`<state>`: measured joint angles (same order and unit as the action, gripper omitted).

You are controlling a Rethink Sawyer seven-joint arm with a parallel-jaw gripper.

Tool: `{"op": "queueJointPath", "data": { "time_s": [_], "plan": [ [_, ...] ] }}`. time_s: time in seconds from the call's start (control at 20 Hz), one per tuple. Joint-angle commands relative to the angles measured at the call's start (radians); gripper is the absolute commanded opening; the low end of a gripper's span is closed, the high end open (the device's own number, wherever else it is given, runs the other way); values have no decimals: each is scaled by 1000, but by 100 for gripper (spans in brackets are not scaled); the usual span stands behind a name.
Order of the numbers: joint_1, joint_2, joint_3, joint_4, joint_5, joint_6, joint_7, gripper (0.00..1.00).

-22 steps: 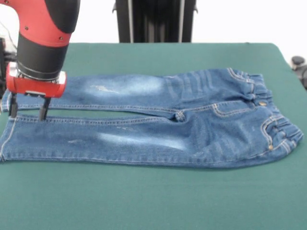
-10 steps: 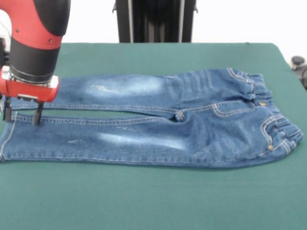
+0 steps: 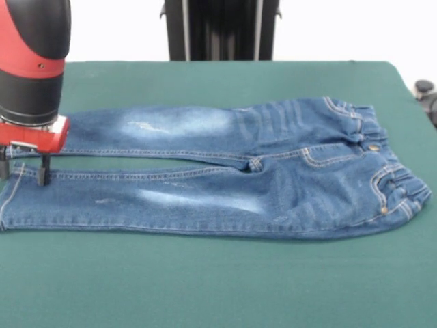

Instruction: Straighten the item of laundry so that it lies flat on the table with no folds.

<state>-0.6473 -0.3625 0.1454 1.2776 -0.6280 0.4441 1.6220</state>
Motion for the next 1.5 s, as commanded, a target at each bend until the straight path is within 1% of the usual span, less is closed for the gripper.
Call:
{"op": "queueJointPath", "data": {
  "time_s": [0.05, 0.4, 0.7, 0.75, 1.2, 1.5],
  "plan": [
    [8, 133, 93, 6, 11, -38, 23, 100],
    [10, 155, 89, -13, 10, -55, 31, 100],
    [37, 151, 55, -26, -6, -67, 61, 100],
    [38, 149, 53, -26, -6, -67, 62, 0],
    [37, 138, 50, -19, 1, -75, 66, 0],
    [20, 131, 62, -29, -6, -64, 28, 0]
  ]
}}
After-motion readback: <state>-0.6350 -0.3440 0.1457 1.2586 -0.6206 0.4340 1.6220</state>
